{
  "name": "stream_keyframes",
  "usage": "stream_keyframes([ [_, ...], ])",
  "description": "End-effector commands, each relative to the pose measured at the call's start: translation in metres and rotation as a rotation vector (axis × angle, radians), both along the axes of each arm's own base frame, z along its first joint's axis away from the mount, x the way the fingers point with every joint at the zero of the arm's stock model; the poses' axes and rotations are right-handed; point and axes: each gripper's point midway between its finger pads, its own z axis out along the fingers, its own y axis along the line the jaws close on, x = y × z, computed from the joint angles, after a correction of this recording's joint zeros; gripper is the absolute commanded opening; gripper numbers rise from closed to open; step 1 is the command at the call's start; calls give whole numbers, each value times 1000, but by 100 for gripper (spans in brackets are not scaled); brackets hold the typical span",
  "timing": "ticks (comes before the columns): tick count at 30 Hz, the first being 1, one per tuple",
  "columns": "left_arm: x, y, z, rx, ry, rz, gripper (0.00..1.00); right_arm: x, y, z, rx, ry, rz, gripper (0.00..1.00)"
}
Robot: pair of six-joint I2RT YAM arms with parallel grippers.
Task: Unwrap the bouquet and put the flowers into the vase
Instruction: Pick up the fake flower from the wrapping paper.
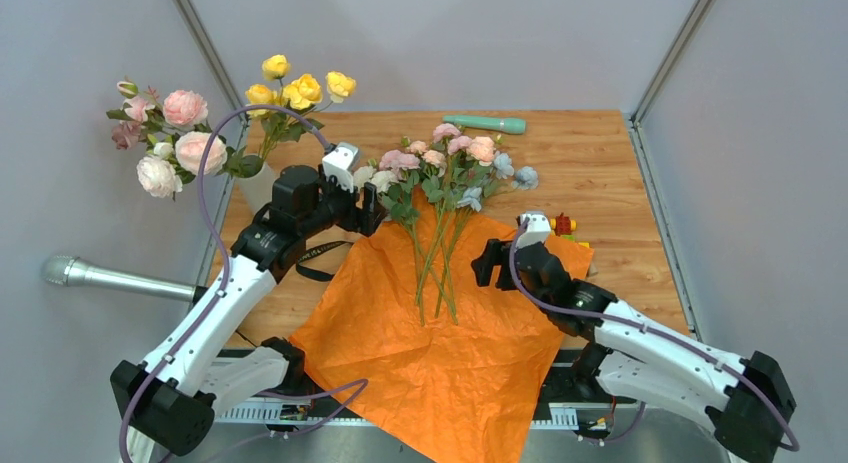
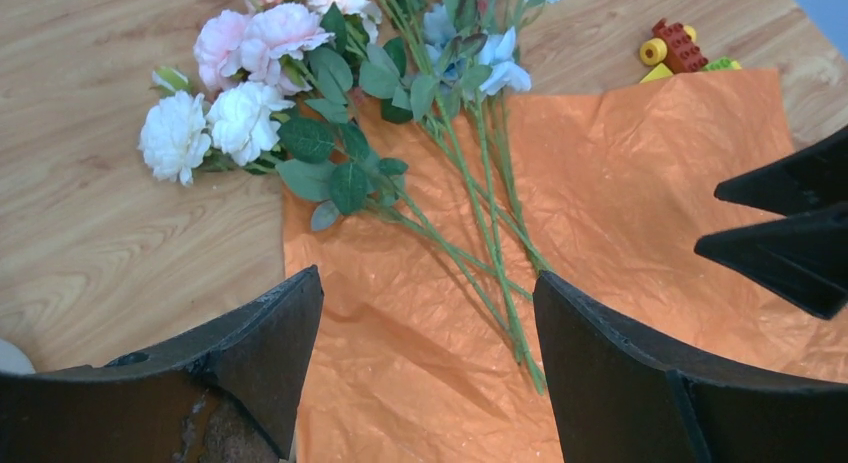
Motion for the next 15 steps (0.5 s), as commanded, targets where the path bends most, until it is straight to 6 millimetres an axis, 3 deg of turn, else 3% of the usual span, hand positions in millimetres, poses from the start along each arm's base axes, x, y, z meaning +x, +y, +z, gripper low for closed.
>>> stream_keyframes([
  [1,3,2,22,-35,-121,14,84,21,27,15,113,38,33,76],
  [8,-1,6,14,-20,-105,18,85,64,56,15,172,59,25,71],
  [15,-4,14,21,-10,-136,43,85,96,90,-4,138,122,58,60],
])
